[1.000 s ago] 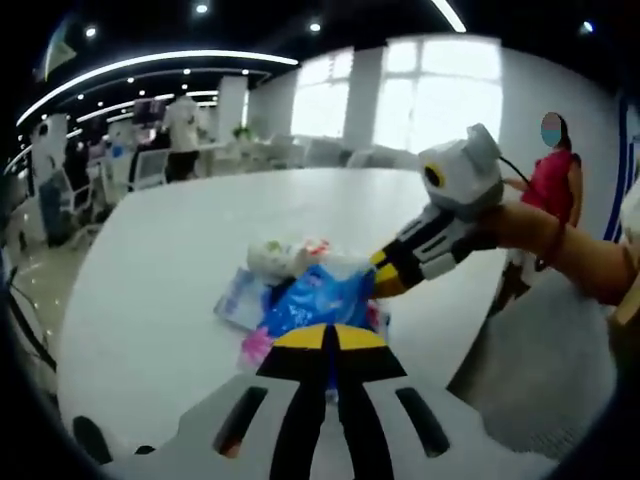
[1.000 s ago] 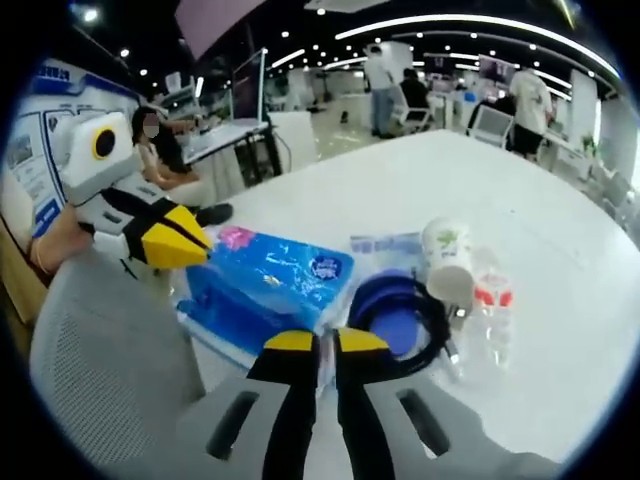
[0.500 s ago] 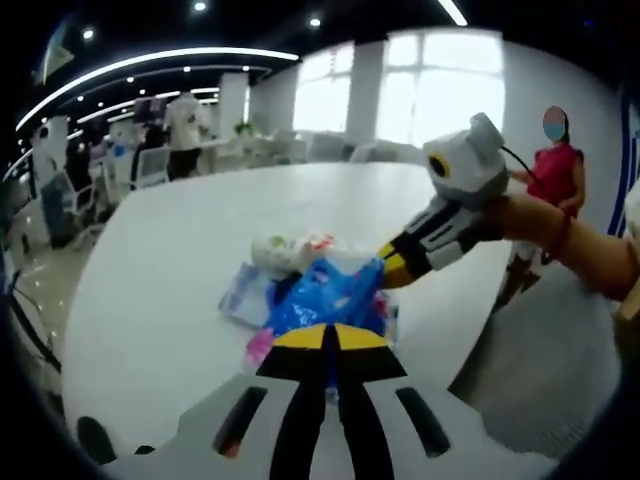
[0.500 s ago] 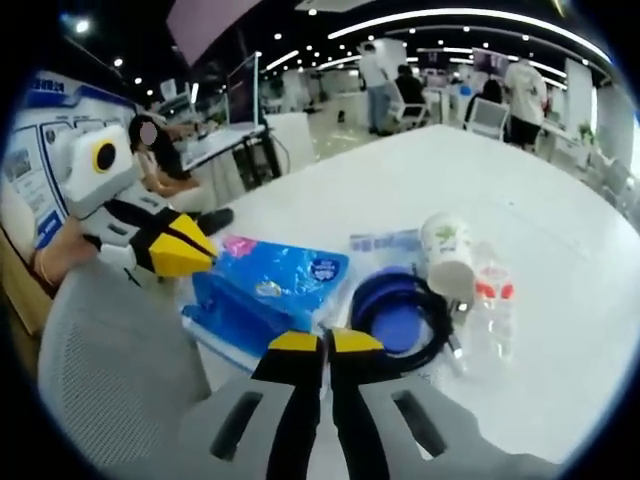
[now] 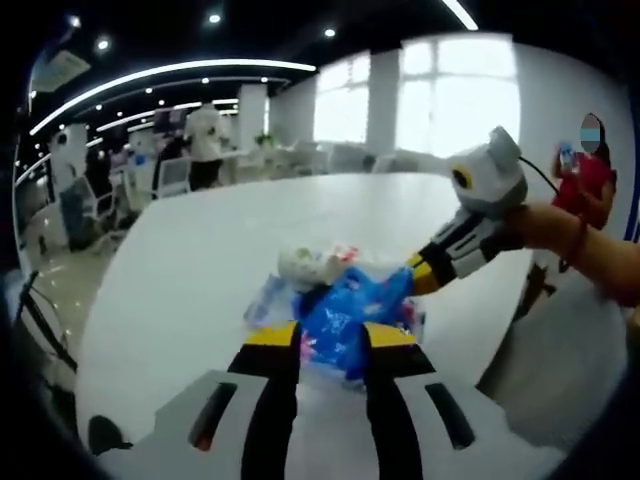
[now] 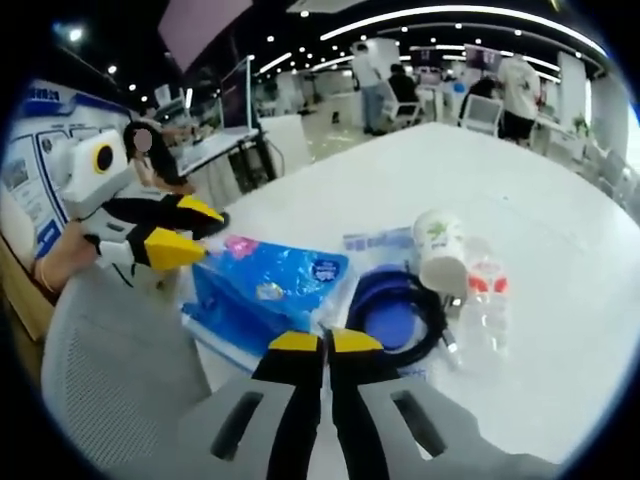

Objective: Arrange the tabletop items into an orderly group along one side of the table until the central work area is clear of visible clutter.

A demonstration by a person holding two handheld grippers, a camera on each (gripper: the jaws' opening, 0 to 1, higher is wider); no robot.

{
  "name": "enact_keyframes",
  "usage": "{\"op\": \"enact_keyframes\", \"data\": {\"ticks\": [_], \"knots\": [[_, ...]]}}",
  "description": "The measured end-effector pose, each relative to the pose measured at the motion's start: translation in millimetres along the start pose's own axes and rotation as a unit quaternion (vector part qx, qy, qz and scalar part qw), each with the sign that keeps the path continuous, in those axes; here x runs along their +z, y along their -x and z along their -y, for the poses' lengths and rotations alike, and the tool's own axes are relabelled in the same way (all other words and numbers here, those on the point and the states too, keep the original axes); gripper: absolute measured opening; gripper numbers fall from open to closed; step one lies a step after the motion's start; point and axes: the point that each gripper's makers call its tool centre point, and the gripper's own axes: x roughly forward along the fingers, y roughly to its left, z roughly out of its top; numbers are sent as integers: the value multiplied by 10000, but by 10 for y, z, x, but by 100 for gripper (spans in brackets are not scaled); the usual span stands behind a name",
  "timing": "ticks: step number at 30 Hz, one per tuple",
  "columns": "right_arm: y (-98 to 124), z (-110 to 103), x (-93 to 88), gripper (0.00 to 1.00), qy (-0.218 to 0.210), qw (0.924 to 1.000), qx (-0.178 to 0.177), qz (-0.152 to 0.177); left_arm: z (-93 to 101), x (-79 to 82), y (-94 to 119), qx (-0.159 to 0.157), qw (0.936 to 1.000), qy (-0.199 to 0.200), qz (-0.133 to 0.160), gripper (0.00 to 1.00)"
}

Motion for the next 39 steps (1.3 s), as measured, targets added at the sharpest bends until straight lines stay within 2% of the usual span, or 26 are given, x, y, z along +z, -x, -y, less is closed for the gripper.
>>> {"op": "enact_keyframes", "data": {"ticks": [3,7,10,12,15,23,29,33,36,39], "knots": [[20,23,6,2,-48,10000,-22,27,-30,19,-2,98,9999,-22,42,46],[47,66,12,2,-131,9999,-89,67,-71,26,-7,197,9998,-16,72,60],[80,123,-24,2,-227,9994,-262,-28,-67,16,-32,180,9998,23,80,74],[120,167,-38,2,-87,9990,-427,-106,-79,23,-39,226,9997,26,107,86],[161,185,-16,2,-168,9989,-444,-66,-119,64,-43,346,9991,-21,241,99],[321,283,98,2,-278,9980,-558,86,-141,56,-36,415,9988,-143,210,99],[495,406,117,2,-378,9964,-761,72,-173,-9,-51,396,9992,32,85,99],[603,491,134,2,-440,9954,-847,86,-164,19,-41,411,9990,-60,134,99],[658,579,128,2,-492,9944,-929,74,-126,90,-31,380,9987,-173,293,99],[704,685,129,2,-549,9938,-961,76,-94,82,-50,293,9990,-201,285,99]]}}
